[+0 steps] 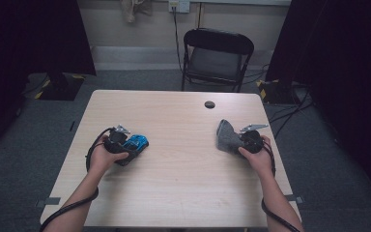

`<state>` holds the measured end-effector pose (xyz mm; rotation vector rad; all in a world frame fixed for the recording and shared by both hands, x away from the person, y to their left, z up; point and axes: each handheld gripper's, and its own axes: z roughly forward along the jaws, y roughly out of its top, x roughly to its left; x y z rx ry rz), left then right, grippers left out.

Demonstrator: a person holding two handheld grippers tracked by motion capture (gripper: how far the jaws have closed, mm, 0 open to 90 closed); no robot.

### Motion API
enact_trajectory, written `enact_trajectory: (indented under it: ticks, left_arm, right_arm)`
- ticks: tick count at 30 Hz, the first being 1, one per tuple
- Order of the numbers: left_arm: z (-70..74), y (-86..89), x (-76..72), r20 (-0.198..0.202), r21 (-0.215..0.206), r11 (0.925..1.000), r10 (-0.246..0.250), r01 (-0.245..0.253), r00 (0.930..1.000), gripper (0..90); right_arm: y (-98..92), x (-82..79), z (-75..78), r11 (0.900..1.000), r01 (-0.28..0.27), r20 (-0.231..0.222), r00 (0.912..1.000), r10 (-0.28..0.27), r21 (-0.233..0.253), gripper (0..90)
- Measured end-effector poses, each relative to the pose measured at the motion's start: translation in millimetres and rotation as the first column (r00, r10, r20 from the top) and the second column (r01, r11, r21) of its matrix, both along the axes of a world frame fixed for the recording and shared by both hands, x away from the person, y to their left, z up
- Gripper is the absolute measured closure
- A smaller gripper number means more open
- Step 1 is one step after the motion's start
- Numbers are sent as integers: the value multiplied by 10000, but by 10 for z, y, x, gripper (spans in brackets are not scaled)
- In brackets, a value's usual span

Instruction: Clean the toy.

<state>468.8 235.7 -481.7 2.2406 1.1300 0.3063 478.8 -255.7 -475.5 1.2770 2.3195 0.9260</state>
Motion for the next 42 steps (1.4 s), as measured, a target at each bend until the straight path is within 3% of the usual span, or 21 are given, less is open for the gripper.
enact_trajectory:
  ticks: [10,12,16,22,31,42]
  left_arm:
    - [163,-13,5,187,-362,9993,66,-60,9998,212]
    - [216,-17,-22,217,-605,9982,41,-28,9998,218]
    - [259,-45,-75,323,-691,9975,-89,111,9994,217]
    - [394,-101,-159,496,-904,9951,-345,389,9982,214]
    - [481,-185,-292,719,-1279,9883,-745,832,9946,204]
    - [437,-337,-469,713,-1507,9789,-1283,1378,9892,199]
  right_arm:
    - [-22,-29,77,9993,53,40,10000,-54,372,273]
    - [-16,-35,114,9988,51,71,10000,-55,490,247]
    - [3,-54,155,9977,-23,110,9999,15,683,209]
    - [113,-108,308,9968,-409,258,9989,392,685,165]
    - [285,-204,406,9876,-1224,197,9925,1210,980,147]
    - [508,-335,417,9723,-2004,196,9797,1995,1204,147]
